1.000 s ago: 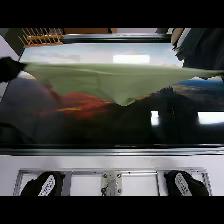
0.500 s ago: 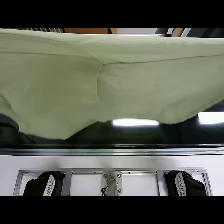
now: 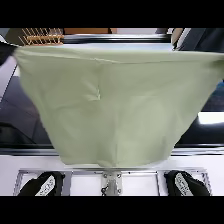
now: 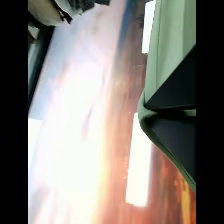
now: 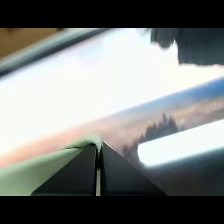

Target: Fold the clothes and pants, and hang the long-sleeved shirts on hangers.

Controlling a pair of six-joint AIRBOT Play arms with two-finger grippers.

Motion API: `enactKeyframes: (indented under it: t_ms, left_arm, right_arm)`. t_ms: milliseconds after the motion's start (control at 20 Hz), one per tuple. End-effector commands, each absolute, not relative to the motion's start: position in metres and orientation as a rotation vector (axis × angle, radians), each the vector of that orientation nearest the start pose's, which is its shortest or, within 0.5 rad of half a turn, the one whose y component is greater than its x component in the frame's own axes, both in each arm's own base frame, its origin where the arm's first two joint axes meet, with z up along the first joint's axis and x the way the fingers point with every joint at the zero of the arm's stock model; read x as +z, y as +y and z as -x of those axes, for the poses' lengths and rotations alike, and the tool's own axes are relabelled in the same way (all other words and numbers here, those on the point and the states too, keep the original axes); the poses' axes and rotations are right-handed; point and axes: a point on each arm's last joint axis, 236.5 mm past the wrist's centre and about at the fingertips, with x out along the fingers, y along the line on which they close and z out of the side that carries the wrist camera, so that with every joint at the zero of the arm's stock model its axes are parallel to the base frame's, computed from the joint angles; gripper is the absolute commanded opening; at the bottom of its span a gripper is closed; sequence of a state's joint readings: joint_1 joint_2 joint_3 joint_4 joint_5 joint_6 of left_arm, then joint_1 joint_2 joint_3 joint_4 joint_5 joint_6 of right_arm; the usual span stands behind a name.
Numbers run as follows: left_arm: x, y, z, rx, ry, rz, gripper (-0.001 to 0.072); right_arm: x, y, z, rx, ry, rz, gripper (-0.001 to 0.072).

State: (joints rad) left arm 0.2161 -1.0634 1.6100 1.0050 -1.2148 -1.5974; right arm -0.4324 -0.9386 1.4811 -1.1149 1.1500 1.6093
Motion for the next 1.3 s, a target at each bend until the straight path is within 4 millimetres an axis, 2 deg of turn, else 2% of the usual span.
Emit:
enactKeyframes:
  t_ms: [0,150,250,400,550,650,800,900,1000,1100,1250]
  left_arm:
    - [0.174,-0.047,-0.474,-0.247,0.89,0.521,0.0008]
    - [0.093,-0.044,-0.523,-0.197,0.961,0.58,0.0009]
    - [0.057,-0.046,-0.545,-0.176,0.967,0.628,0.0009]
    - [0.02,-0.038,-0.562,-0.133,0.974,0.649,0.0009]
    - [-0.001,-0.029,-0.564,-0.106,0.999,0.665,0.0009]
    - [-0.003,-0.017,-0.563,-0.09,1.004,0.678,0.0008]
    - [0.004,0.004,-0.552,-0.075,1.022,0.681,0.0009]
    - [0.004,0.005,-0.539,-0.116,1.064,0.631,0.0009]
    - [0.0,-0.001,-0.528,-0.161,1.111,0.593,0.0008]
    - [-0.01,-0.008,-0.517,-0.173,1.157,0.596,0.0008]
    - [-0.042,-0.008,-0.487,-0.139,1.244,0.593,0.0008]
  right_arm:
    - [0.184,-0.049,-0.431,-0.019,0.82,-0.469,0.0006]
    - [0.109,-0.035,-0.477,-0.002,0.932,-0.476,0.0006]
    - [0.07,-0.023,-0.504,0.001,0.951,-0.485,0.0006]
    - [0.034,-0.011,-0.536,-0.014,0.925,-0.505,0.0006]
    - [0.023,-0.013,-0.551,-0.049,0.893,-0.556,0.0007]
    - [0.024,-0.019,-0.549,-0.059,0.894,-0.556,0.0007]
    - [0.022,-0.032,-0.532,-0.084,0.953,-0.516,0.0006]
    - [0.015,-0.041,-0.514,-0.121,1.023,-0.437,0.0006]
    - [0.006,-0.035,-0.5,-0.119,1.079,-0.387,0.0006]
    - [-0.006,-0.029,-0.482,-0.121,1.134,-0.33,0.0006]
    - [-0.028,-0.021,-0.451,-0.127,1.205,-0.3,0.0006]
